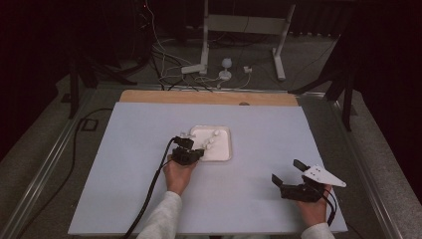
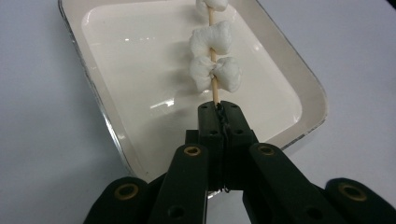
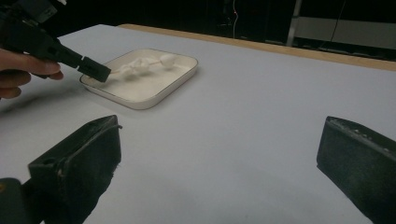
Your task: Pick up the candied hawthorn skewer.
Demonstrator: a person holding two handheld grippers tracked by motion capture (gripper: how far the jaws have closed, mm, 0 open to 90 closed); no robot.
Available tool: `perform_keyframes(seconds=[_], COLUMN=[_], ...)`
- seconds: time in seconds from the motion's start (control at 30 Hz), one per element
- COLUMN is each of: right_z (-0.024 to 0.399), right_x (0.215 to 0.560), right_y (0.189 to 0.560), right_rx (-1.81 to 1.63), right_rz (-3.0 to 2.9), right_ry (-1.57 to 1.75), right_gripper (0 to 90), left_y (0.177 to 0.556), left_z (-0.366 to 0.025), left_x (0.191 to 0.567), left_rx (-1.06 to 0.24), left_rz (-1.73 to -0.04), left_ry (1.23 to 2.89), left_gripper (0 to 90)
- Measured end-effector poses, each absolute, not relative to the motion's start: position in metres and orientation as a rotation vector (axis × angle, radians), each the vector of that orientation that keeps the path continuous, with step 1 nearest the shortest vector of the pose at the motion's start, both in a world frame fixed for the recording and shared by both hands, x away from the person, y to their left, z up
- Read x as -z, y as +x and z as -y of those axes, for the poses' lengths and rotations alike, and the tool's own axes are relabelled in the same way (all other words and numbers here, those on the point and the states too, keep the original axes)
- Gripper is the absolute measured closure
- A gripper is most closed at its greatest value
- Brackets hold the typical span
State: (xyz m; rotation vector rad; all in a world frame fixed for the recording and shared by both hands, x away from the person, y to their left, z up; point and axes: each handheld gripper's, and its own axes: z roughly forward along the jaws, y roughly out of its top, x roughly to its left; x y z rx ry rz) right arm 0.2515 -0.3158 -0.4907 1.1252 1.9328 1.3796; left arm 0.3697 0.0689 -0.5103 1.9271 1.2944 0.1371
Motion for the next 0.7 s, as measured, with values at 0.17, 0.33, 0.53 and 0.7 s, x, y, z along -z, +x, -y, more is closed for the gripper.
perform_keyframes(seconds=[0.17,0.33,0.53,0.7], right_z=[0.315,0.315,0.314,0.314], right_x=[0.491,0.491,0.491,0.491], right_y=[0.251,0.252,0.252,0.252], right_rx=[-1.378,-1.375,-1.375,-1.375], right_rz=[-1.935,-1.935,-1.938,-1.943], right_ry=[1.123,1.124,1.124,1.125], right_gripper=[0.0,0.0,0.0,0.0], left_y=[0.366,0.362,0.356,0.349], left_z=[-0.078,-0.088,-0.098,-0.103], left_x=[0.505,0.500,0.494,0.489], left_rx=[-0.136,-0.143,-0.150,-0.143], left_rz=[-1.295,-1.290,-1.268,-1.232], left_ry=[1.890,1.850,1.808,1.786], left_gripper=[90.0,90.0,90.0,90.0])
